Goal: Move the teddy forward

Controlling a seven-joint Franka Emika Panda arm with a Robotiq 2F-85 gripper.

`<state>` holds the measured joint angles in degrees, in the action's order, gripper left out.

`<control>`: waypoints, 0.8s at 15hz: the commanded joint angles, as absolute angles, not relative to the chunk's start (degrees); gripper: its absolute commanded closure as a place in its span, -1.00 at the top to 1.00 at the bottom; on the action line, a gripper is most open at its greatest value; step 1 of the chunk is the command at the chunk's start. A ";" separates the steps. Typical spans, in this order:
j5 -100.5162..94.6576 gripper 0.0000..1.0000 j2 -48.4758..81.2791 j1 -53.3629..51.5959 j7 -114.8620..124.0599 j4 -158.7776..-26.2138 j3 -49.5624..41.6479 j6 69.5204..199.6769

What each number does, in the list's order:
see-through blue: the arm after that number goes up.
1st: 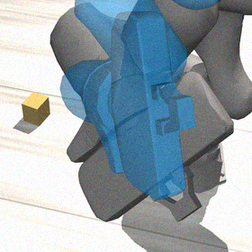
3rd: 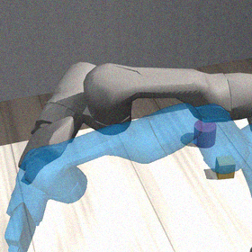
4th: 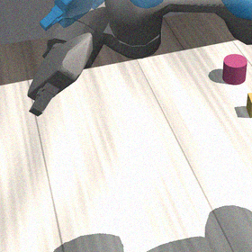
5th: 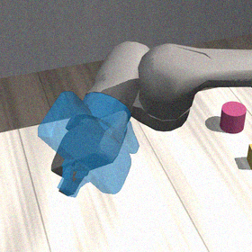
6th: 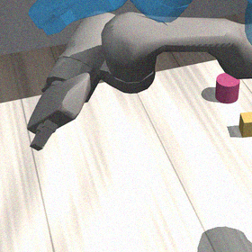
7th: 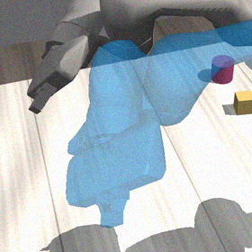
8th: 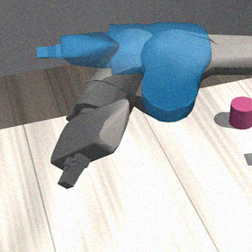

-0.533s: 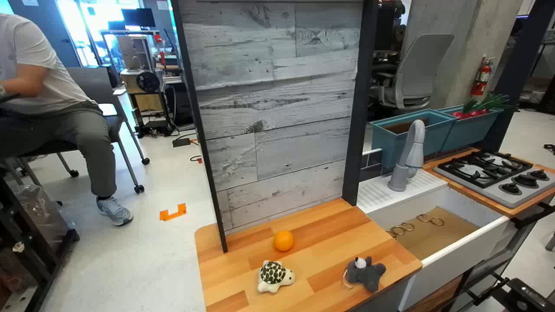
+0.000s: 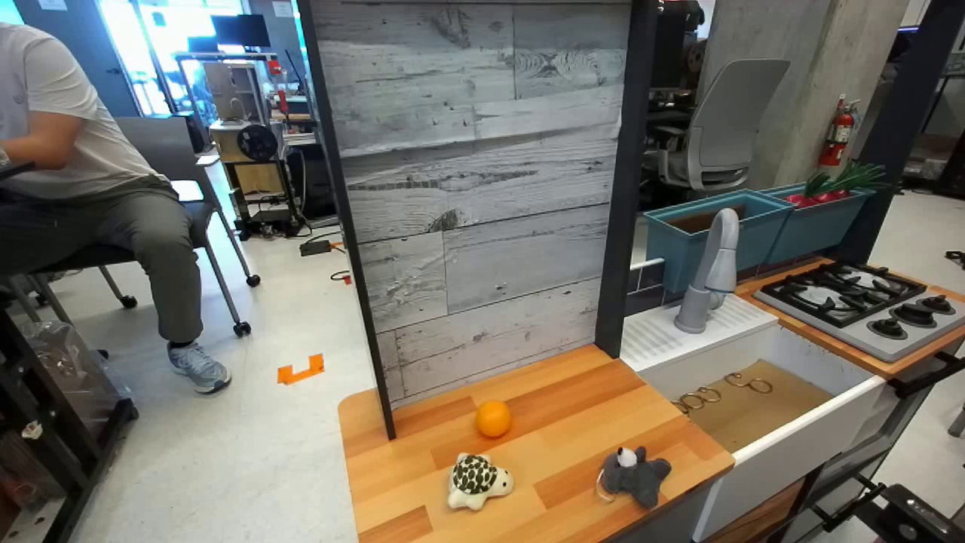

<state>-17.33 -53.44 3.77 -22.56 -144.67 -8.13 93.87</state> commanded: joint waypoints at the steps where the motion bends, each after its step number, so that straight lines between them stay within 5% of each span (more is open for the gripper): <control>1: -18.08 1.00 -53.53 2.27 -21.66 -144.45 -9.03 93.41; 12: -17.44 1.00 -42.36 0.39 -12.44 -142.26 -3.07 96.71</control>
<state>-17.33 -50.57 2.22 -18.14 -144.62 -6.50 94.40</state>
